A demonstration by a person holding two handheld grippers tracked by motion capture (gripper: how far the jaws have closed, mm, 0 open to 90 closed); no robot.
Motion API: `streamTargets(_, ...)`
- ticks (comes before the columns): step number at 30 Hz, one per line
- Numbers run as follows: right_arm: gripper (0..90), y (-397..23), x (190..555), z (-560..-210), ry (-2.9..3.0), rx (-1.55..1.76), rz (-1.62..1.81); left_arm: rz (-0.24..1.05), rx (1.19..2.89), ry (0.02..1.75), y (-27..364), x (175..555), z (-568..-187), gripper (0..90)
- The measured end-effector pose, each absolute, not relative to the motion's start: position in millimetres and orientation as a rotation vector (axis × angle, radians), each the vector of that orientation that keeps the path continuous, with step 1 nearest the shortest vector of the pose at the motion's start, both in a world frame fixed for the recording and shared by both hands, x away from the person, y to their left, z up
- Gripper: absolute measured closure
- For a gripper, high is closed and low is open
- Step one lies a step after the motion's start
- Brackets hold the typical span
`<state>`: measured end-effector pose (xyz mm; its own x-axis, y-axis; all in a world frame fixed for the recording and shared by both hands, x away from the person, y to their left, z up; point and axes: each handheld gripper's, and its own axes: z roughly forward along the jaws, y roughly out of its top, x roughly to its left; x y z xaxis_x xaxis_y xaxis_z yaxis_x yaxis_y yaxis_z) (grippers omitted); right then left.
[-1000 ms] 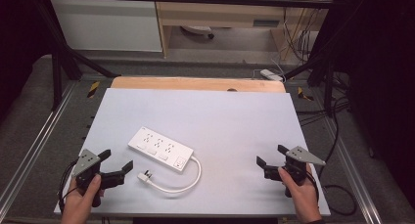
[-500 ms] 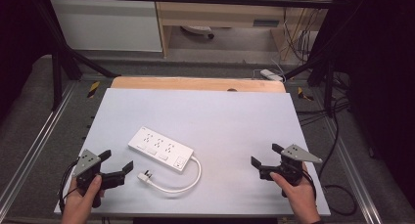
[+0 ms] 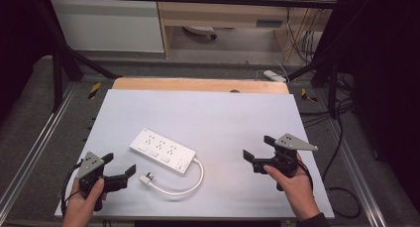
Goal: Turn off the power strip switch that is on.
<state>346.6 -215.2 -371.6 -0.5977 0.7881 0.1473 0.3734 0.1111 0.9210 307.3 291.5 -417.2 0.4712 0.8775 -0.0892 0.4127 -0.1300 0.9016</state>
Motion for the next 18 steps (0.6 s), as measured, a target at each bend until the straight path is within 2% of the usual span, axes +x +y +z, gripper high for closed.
streamTargets(18,4.0,-187,355,-362,2.085,1.05,1.511,0.609,1.741,1.111,294,308,-418,5.9)
